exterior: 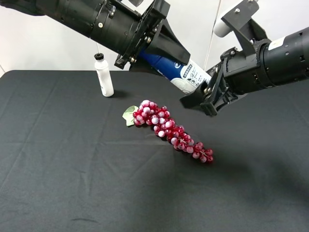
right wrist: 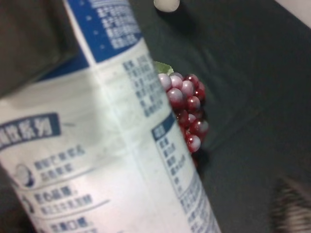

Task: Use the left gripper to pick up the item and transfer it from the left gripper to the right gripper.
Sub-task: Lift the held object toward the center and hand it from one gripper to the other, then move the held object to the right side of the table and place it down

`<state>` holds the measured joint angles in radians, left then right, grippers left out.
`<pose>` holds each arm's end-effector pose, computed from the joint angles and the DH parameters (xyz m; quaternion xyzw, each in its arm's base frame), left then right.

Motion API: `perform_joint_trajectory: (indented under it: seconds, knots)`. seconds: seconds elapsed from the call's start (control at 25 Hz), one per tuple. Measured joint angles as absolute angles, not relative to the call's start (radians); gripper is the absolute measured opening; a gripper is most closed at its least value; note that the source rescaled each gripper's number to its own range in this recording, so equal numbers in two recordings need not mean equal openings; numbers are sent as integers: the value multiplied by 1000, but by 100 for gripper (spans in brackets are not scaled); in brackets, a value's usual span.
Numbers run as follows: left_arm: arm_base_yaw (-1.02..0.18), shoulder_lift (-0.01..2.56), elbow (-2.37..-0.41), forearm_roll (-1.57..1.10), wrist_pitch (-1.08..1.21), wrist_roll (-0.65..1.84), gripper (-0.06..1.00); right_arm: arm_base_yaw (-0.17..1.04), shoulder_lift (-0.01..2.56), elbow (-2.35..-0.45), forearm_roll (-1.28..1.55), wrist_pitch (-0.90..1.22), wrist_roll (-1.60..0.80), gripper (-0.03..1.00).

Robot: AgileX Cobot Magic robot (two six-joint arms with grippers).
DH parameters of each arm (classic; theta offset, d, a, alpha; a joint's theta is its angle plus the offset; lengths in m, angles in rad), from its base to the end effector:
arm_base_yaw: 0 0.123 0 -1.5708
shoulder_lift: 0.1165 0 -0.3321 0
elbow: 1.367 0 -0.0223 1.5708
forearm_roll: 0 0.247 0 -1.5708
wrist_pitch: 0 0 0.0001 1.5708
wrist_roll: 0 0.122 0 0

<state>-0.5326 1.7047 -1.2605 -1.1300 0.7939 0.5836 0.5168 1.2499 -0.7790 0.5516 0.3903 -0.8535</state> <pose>0.2948 -0.2652 0.3147 0.1935 0.8530 -0.4470 0.1875 0.2138 0.1495 0.2975 -0.4126 0.8081 0.1279 0.4004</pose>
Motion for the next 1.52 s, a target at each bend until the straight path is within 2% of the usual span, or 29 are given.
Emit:
perform_joint_trajectory:
  seconds: [0.04,0.08,0.52,0.56,0.6,0.64,0.68,0.72,0.84,1.0,1.24,1.52]
  knots:
    - [-533,1705,-1262,-1131,788,585,0,519,1250,-780,547,393,-872,20]
    - [-533,1705,-1262,-1131,787,585,0,521,1250,-781,546,398,-874,23]
    - [-535,1705,-1262,-1131,768,587,0,521,1250,-781,543,391,-878,22]
    - [-535,1705,-1262,-1131,765,587,4,521,1250,-781,543,391,-878,22]
    - [-535,1705,-1262,-1140,755,585,17,521,1250,-781,545,391,-874,16]
    - [-535,1703,-1264,-1147,746,581,40,521,1250,-781,546,393,-865,0]
    - [-535,1703,-1264,-1152,744,580,63,519,1252,-781,546,393,-866,3]
    - [-534,1703,-1265,-1156,745,577,77,519,1253,-781,546,393,-864,5]
    - [-529,1700,-1265,-1156,757,577,94,519,1254,-781,546,394,-864,5]
    - [-505,1658,-1265,-1155,777,576,99,519,1254,-781,546,394,-864,5]
    - [-443,1521,-1265,-1061,841,521,100,519,1254,-781,549,390,-861,5]
    - [-363,1253,-1265,-734,957,311,100,519,1254,-781,547,392,-860,5]
